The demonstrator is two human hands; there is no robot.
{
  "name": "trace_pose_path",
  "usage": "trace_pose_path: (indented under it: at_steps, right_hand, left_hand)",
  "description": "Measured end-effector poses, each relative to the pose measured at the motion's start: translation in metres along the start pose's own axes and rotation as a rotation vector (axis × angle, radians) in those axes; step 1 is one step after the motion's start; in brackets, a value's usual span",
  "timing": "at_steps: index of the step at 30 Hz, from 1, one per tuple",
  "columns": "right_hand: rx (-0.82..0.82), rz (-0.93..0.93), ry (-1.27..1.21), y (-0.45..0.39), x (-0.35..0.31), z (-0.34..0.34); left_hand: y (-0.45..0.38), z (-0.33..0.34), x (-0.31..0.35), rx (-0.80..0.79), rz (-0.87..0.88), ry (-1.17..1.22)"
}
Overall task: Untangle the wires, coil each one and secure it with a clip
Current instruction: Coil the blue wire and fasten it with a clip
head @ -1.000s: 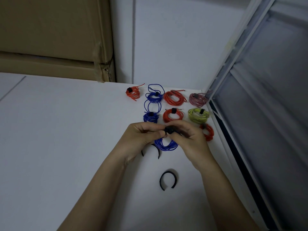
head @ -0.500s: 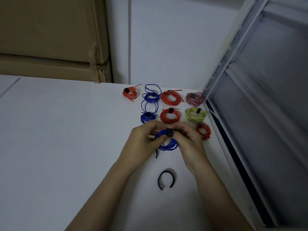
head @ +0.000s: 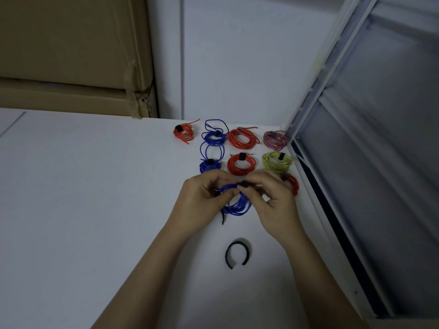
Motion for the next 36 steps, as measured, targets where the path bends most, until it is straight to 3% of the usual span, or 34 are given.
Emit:
trace_pose_path:
  at_steps: [5,8,20,36]
  right_hand:
    - [0.166,0.242,-0.111,0.003,-0.004,0.006]
    - [0.207,0.288,-0.167,0.003,-0.006,0.007]
    - [-0.02,-0.204,0.194,0.011,-0.005,-0.004]
    - [-0.166,-0.292,0.217,-0.001,-0.011,-0.013]
  left_hand:
    - [0.0,0.003,0.0,-0.009,-0.017,0.002]
    - [-0.001,0.002,-0.002,-0.007,-0.039,-0.001]
    - [0.0,0.001,-0.002,0.051,-0.214,0.143]
    - [0.001,-0.003,-0.001,0.047,-0.353,0.299]
Point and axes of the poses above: each hand's wrist, its own y-axis away from the middle knuckle, its own z-axis out of the palm, x = y × z, the point moved 2 cm from there along -y, towards the middle knuckle, and after that the axes turned 14 degrees about x, right-handed, at the moved point
